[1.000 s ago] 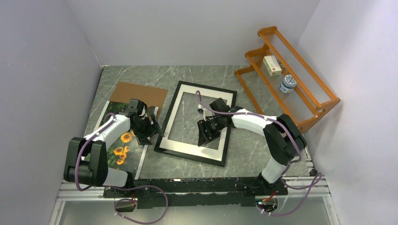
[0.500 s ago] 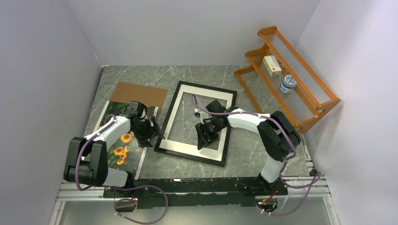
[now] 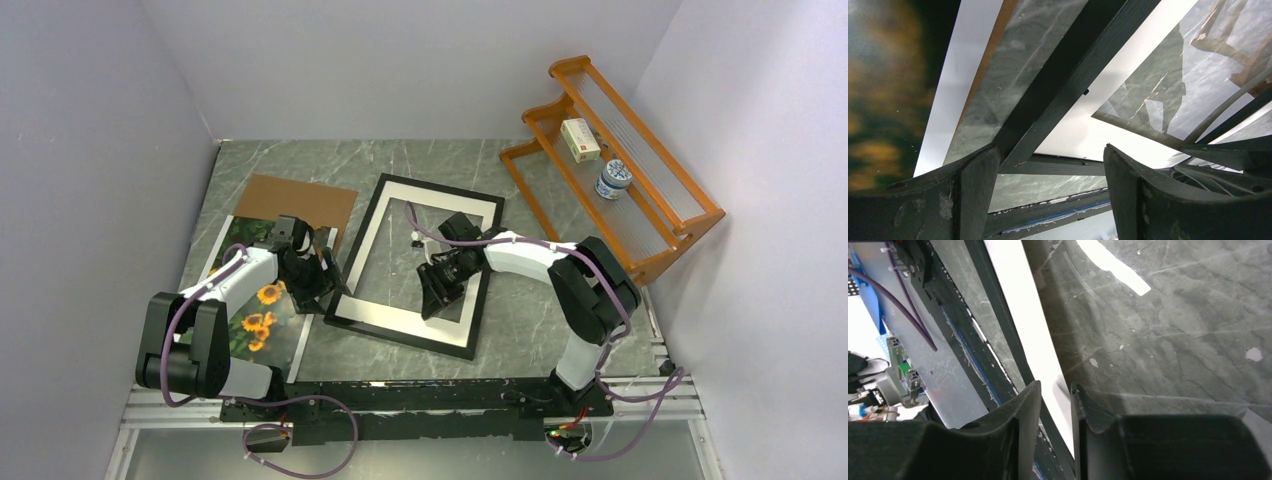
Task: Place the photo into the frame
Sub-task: Adjust the photo frame item on the photo frame.
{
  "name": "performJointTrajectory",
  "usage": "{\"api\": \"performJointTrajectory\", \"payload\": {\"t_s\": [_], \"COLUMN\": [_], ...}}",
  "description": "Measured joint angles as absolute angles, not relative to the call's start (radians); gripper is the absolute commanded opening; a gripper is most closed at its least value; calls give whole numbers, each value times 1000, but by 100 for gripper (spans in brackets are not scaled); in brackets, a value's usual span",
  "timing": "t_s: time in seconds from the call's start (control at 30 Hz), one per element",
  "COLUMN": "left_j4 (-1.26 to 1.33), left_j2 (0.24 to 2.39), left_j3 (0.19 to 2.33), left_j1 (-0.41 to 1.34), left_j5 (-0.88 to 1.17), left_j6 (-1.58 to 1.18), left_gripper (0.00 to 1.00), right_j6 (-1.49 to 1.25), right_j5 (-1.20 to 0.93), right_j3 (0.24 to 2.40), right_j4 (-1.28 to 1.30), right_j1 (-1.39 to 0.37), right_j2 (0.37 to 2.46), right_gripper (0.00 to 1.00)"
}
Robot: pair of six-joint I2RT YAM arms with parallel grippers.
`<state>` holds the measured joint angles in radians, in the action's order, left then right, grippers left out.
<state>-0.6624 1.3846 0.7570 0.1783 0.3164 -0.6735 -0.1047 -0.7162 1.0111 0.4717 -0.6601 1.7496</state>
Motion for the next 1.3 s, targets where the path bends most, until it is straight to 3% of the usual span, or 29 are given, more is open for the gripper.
{"api": "performJointTrajectory", "payload": {"t_s": [0.1,0.3,0.47,0.6,0.77,1.03,1.3], "left_j4": [-663,-662,-657,-656,-657,-656,-657], "left_j2": [1385,1384,1385,1385,1385,1385,1385], "left_j3": [757,754,739,739,739,739,739], "left_j1": [178,178,178,178,178,178,178], "left_j5": [316,316,315,309,304,301,299], "left_j6": [-673,-673,-673,-672,-669,-669,-670], "left_gripper": [81,81,81,81,81,81,81], "right_j6": [-97,-81,-71,-67,-63,-64,-62], "right_j5": [-738,-780,-794,-791,-786,-804,-838], "right_j3": [1013,1017,1018,1020,1024,1026,1026], "right_j4": [473,469,471,471,474,472,461], "right_j1": [-660,-661,-667,-671,-671,-677,-683], "right_j2": [1752,1778,1796,1799,1799,1800,1813], "right_gripper": [40,39,27,10,4,33,42]}}
